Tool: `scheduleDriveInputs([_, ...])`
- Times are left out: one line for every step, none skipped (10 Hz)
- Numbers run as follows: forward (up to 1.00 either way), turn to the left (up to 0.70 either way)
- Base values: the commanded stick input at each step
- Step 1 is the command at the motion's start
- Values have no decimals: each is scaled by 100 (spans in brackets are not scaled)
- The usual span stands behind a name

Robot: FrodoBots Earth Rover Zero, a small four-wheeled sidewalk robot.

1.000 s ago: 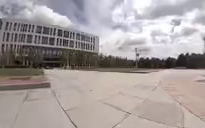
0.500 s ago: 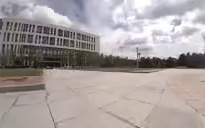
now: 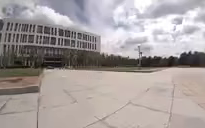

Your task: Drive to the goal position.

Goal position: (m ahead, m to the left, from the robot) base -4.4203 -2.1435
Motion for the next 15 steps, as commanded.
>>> scheduleDriveInputs([70,22])
scheduleDriveInputs([70,33])
scheduleDriveInputs([70,35])
scheduleDriveInputs([70,35])
scheduleDriveInputs([70,35])
scheduleDriveInputs([70,35])
scheduleDriveInputs([70,35])
scheduleDriveInputs([70,32])
scheduleDriveInputs([70,12])
scheduleDriveInputs([70,3])
scheduleDriveInputs([70,0])
scheduleDriveInputs([70,0])
scheduleDriveInputs([70,8])
scheduleDriveInputs([70,4])
scheduleDriveInputs([70,15])
